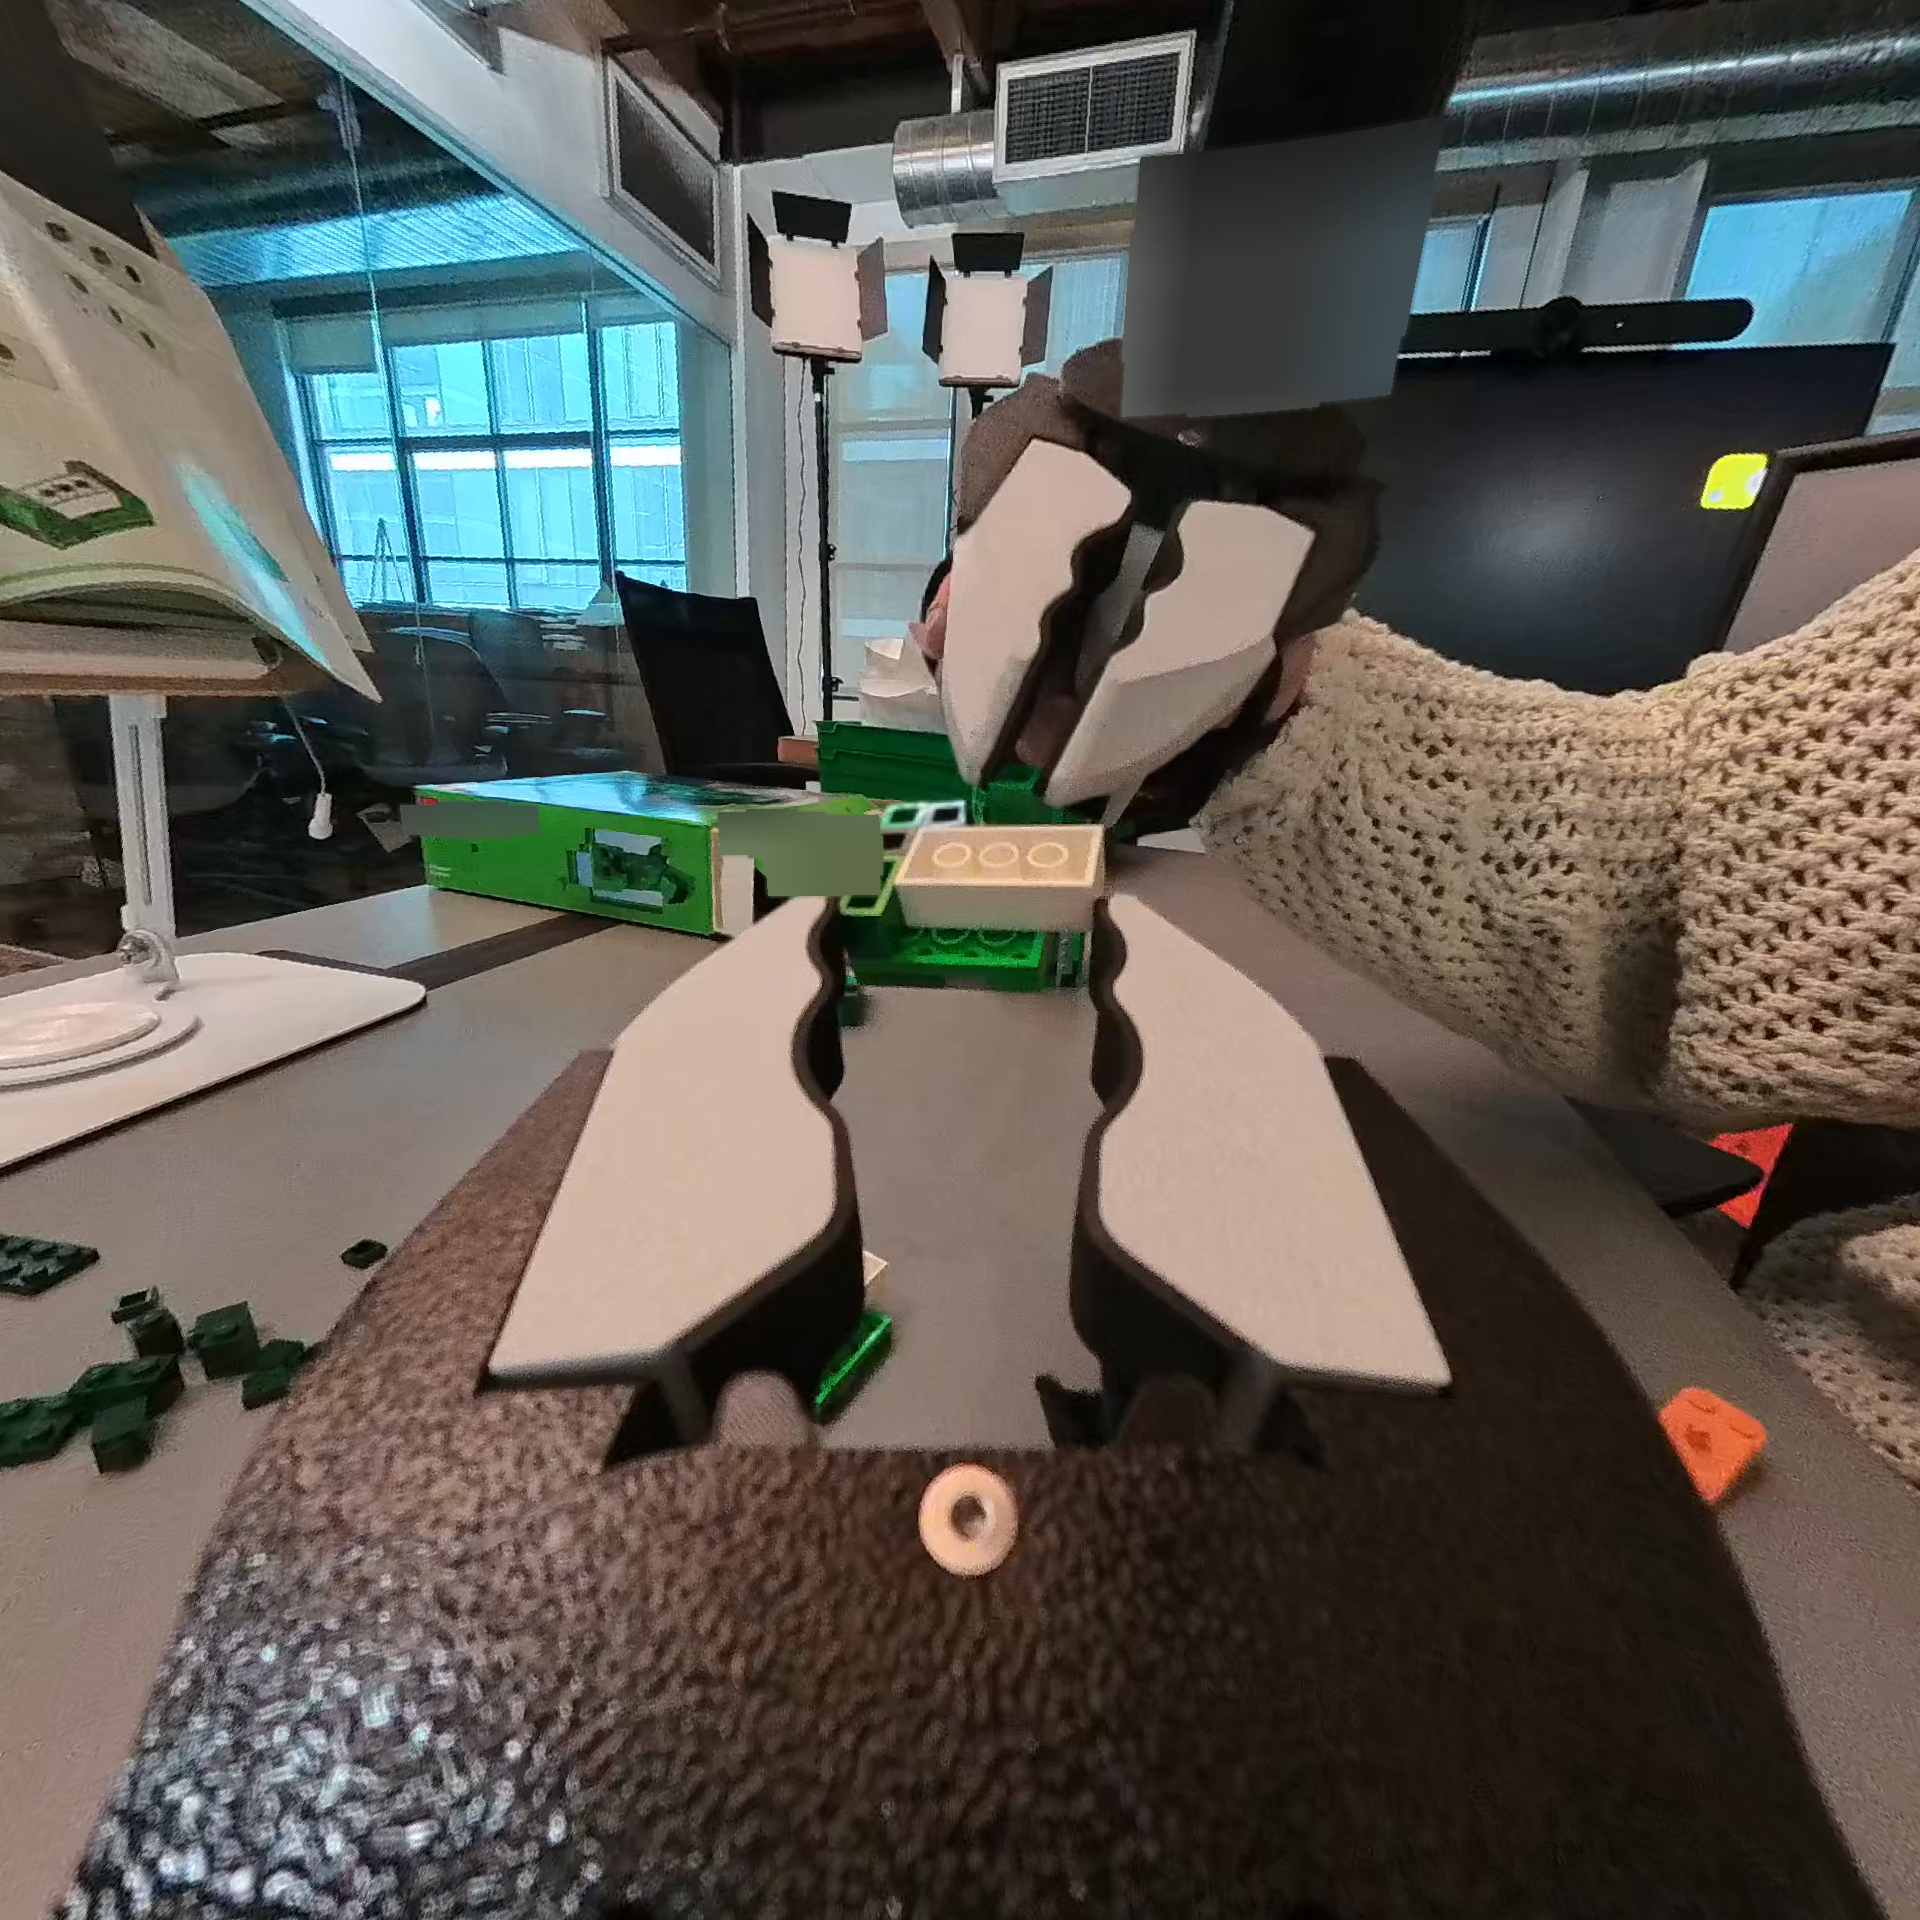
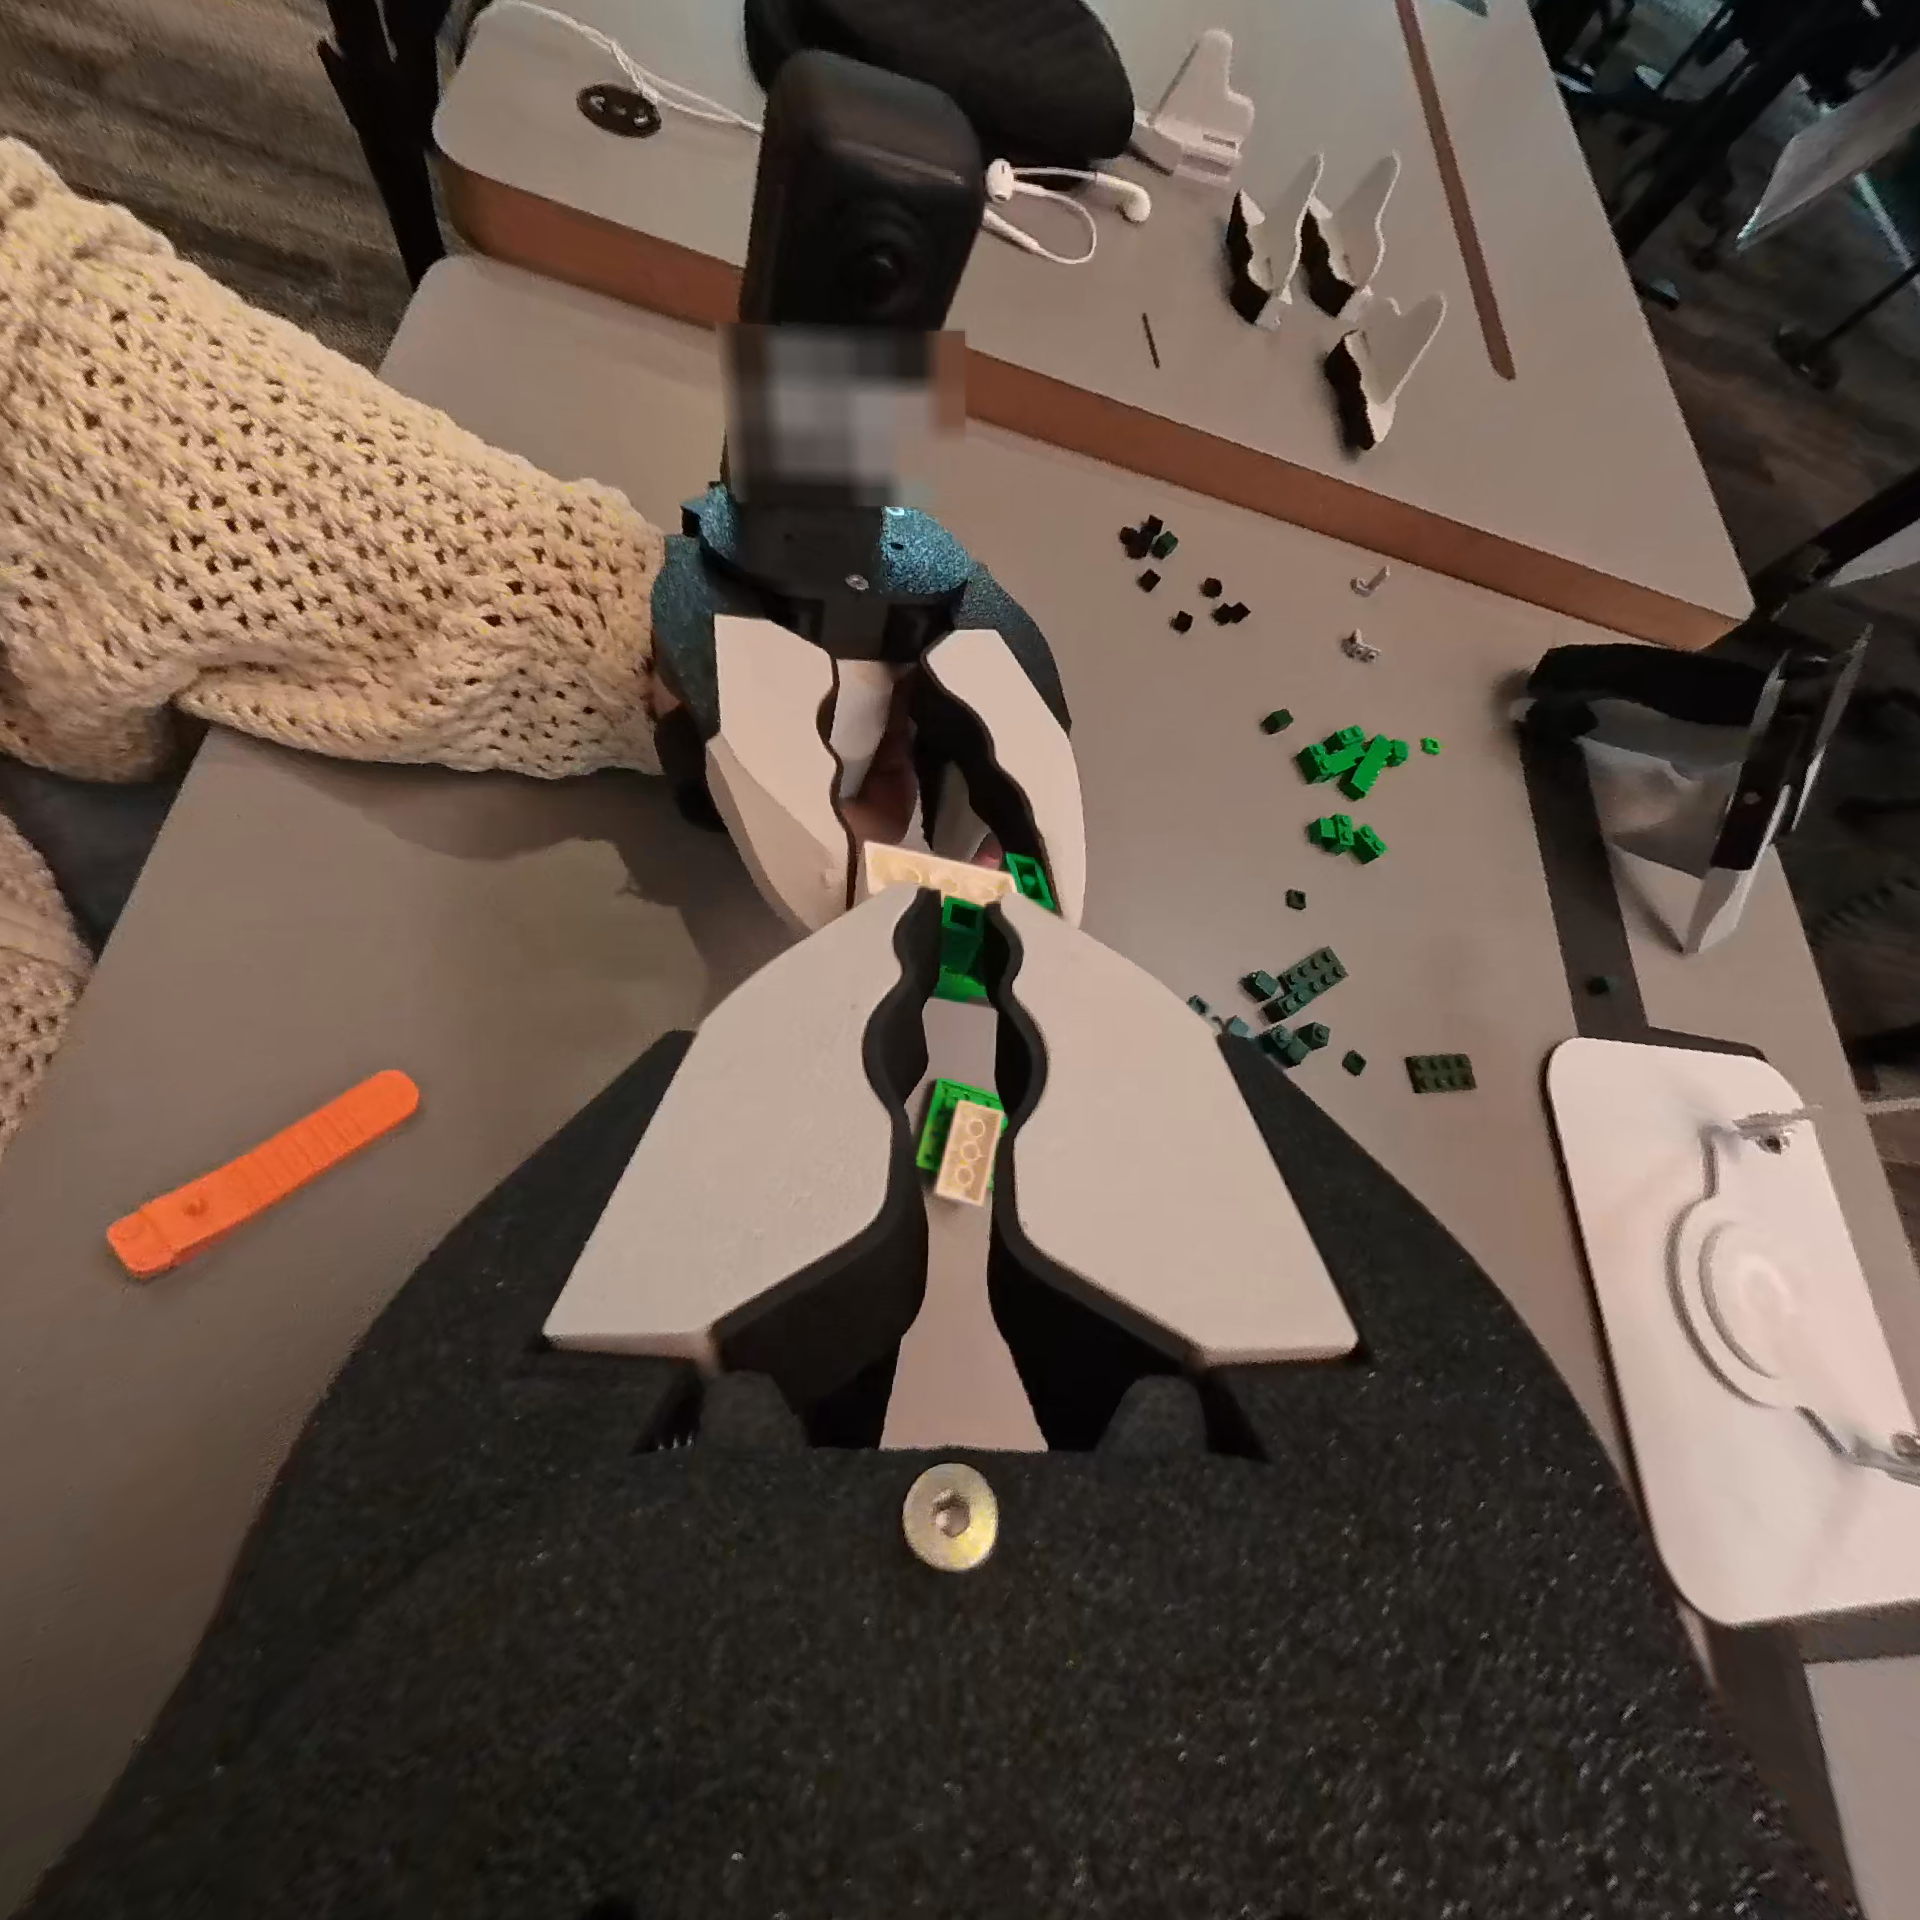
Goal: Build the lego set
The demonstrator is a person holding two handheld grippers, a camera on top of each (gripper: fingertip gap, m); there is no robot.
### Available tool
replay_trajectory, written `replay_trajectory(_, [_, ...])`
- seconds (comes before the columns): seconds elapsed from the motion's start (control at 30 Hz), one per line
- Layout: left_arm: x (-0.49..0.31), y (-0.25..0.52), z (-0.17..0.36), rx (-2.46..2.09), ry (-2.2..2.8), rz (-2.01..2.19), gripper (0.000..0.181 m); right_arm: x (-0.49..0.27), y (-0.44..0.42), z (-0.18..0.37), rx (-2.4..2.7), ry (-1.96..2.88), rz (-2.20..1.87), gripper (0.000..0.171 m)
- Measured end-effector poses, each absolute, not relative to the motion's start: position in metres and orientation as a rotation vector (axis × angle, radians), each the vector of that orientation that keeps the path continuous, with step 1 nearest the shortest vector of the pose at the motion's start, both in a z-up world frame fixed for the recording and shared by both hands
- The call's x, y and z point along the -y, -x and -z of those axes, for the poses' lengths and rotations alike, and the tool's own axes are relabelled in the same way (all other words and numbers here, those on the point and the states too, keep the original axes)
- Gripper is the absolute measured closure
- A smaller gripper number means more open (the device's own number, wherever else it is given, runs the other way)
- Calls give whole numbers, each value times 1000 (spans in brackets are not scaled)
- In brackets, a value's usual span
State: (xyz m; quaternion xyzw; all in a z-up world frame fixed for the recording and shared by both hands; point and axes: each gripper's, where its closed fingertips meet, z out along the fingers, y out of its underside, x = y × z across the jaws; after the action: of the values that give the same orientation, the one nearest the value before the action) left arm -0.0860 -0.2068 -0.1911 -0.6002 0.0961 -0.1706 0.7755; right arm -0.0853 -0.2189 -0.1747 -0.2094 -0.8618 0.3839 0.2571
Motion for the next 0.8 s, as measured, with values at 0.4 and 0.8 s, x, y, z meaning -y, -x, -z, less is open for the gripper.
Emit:
replay_trajectory(0.4, [208,83,190,-223,1295,378,136,219,84,180,2406,622,-1039,163])
replay_trajectory(0.8, [209,81,189,-228,1286,404,136,219,84,179,2413,631,-1033,157])
